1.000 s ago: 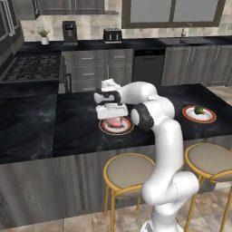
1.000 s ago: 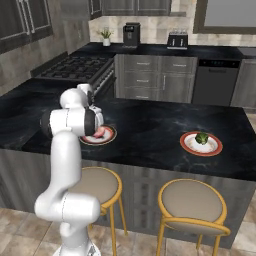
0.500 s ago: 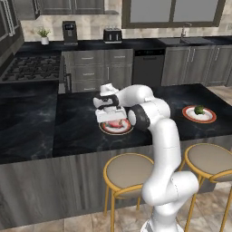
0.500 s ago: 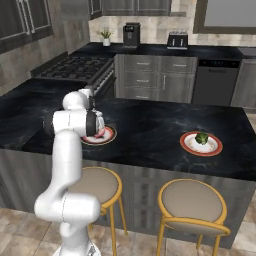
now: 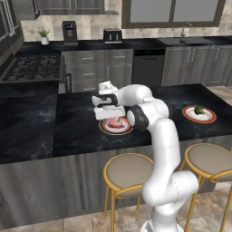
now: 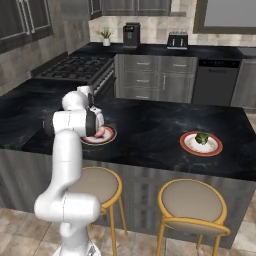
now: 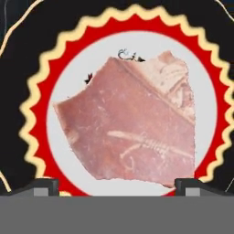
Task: Transport the steak and broccoli to the fridge. Place the steak on the rack containing meat and place the broccoli on the rack containing the vegetable, ensuring meats and vegetables are on different racks.
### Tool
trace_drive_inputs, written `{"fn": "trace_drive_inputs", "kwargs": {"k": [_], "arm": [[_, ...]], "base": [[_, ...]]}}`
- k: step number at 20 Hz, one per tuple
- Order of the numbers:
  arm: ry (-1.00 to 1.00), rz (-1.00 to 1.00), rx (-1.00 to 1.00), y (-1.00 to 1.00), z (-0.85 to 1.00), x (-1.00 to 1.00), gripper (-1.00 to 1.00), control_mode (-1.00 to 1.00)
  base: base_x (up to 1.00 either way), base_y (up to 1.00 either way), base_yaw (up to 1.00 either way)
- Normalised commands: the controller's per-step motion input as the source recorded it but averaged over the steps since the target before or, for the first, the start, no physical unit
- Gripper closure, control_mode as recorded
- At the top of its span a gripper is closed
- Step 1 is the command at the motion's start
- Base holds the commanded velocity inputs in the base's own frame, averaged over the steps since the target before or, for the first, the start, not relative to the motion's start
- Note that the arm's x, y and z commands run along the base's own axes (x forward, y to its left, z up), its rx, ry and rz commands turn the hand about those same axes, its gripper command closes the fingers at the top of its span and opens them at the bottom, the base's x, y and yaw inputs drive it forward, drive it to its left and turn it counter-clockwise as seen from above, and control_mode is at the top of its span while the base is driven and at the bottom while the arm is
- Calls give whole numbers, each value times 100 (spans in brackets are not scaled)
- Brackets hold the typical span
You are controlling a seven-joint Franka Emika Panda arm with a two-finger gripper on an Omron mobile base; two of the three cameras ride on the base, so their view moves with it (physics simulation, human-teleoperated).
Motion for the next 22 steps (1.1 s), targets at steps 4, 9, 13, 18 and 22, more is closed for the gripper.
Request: {"fn": "trace_drive_inputs", "kwargs": {"k": [4,9,13,18,22], "arm": [[-20,0,-5,4,-1,38,-100,-100],[-25,0,-3,2,-6,24,-100,-100],[-6,0,0,0,-12,27,-100,-100],[21,0,0,0,-11,2,-100,-100],[16,0,-2,0,-28,16,-100,-100]], "base": [[0,0,0],[0,0,0],[0,0,0],[0,0,0],[0,0,0]]}}
